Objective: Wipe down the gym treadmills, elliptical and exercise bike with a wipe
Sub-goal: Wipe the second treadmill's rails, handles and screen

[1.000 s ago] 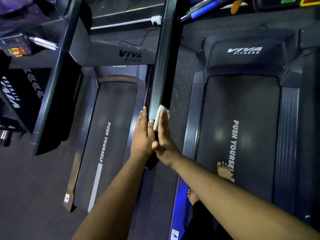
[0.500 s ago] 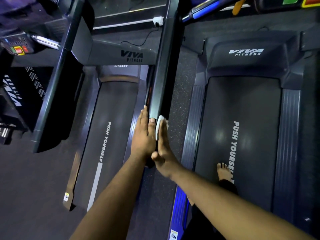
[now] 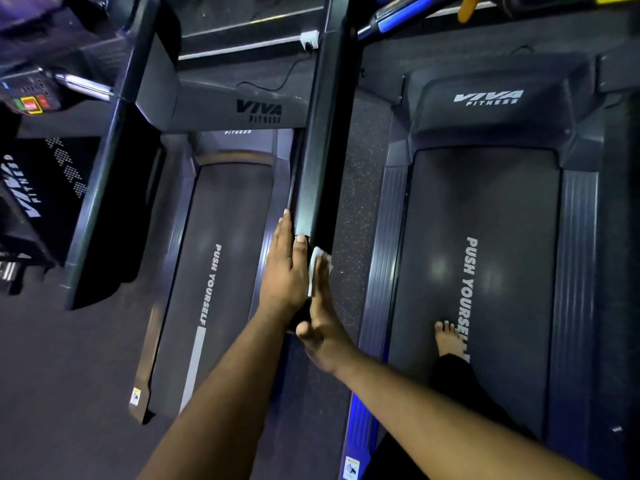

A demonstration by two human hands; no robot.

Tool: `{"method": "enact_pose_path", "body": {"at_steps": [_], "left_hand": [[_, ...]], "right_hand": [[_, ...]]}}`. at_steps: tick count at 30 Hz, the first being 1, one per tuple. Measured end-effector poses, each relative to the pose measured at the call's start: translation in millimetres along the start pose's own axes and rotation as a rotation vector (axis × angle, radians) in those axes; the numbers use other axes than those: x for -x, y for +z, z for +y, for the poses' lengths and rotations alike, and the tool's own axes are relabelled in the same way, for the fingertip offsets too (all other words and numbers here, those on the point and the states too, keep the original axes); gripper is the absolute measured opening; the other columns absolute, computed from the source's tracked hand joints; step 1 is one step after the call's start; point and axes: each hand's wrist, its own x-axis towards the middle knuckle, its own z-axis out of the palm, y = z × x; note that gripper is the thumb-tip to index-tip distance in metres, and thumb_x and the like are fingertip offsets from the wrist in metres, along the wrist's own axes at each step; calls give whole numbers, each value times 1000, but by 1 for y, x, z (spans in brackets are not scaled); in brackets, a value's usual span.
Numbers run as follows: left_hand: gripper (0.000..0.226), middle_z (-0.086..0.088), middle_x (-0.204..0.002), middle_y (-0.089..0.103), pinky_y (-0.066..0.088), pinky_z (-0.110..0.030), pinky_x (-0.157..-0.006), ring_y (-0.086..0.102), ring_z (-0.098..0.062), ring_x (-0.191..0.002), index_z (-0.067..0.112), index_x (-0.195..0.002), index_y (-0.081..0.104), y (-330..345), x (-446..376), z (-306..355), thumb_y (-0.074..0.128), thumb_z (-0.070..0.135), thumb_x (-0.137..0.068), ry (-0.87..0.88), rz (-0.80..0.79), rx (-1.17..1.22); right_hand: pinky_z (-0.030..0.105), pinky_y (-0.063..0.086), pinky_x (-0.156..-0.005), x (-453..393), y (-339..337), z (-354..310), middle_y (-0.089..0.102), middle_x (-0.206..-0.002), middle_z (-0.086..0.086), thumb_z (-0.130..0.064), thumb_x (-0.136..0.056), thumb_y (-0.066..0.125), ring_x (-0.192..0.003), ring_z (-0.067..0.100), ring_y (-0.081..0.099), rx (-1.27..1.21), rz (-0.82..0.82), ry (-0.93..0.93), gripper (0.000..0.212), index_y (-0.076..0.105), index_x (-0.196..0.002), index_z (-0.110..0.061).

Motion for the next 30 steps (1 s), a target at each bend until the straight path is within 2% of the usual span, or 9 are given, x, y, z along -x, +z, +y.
{"method": "enact_pose_path", "body": {"at_steps": [3, 6, 9, 12, 16, 19, 26, 28, 30], "left_hand": [[53, 4, -169, 22, 17, -37, -127, 17, -9, -155, 26, -163, 19, 0, -1, -1, 34, 32, -112, 2, 0, -8], [53, 5, -169, 22, 17, -36, -127, 16, -7, -154, 26, -163, 19, 0, 0, -1, 33, 32, -112, 11, 6, -8], [53, 5, -169, 22, 17, -37, -127, 16, -7, -155, 25, -163, 19, 1, 0, 0, 32, 31, -112, 20, 9, -17], [53, 8, -169, 18, 14, -33, -127, 12, -4, -155, 27, -163, 17, 1, 0, 0, 32, 32, -112, 22, 8, -44], [54, 10, -170, 13, 13, -29, -125, 8, -3, -155, 32, -162, 14, 0, -1, -2, 30, 36, -111, 57, 3, -91], [57, 11, -170, 9, 18, -28, -122, 9, 3, -152, 37, -161, 13, -1, -5, -3, 28, 39, -106, 124, -22, -125], [60, 10, -171, 7, 7, -15, -121, 0, 6, -153, 28, -162, 13, 1, -26, 3, 27, 32, -105, 200, -46, -174], [60, 12, -169, 5, 3, -8, -117, -1, 6, -153, 26, -162, 12, 1, -34, 9, 25, 36, -105, 223, -45, -199], [61, 17, -166, 0, 1, -2, -112, -2, 6, -152, 27, -162, 8, 2, -46, 14, 24, 39, -104, 242, -58, -223]], "right_hand": [[56, 0, -126, -22, 1, 1, -19, -169, -1, -91, -80, 17, -156, 21, -16, -59, 161, 66, 115, -9, -159, -12], [50, 0, -127, -49, -15, -7, -17, -168, -5, -96, -75, 17, -155, 11, -16, -143, 236, 241, 118, -8, -160, -18], [44, -4, -127, -35, -16, -2, -25, -165, -6, -98, -71, 14, -153, 9, -20, -114, 152, 203, 121, -13, -159, -19], [32, -2, -126, -9, -10, -7, -33, -162, -9, -102, -64, 14, -150, 6, -26, -115, -9, 191, 118, -23, -152, -32], [46, -9, -126, -43, -24, -8, -28, -165, 7, -96, -74, 12, -153, 23, -26, 25, 32, 63, 121, -17, -156, -11], [56, -9, -124, -87, -52, -11, -23, -166, 14, -93, -78, 11, -153, 28, -24, 161, 46, -3, 119, -16, -156, -7], [47, -13, -124, -41, -43, -7, -38, -161, -2, -96, -71, 13, -150, 23, -32, 122, -154, -63, 124, -24, -154, -13], [51, -12, -125, -55, -47, -4, -40, -159, -2, -95, -74, 14, -150, 24, -31, 126, -119, -71, 123, -22, -154, -9], [56, -10, -124, -89, -60, -7, -32, -163, 8, -92, -78, 13, -152, 28, -28, 161, -58, -82, 119, -17, -155, -6]]}}
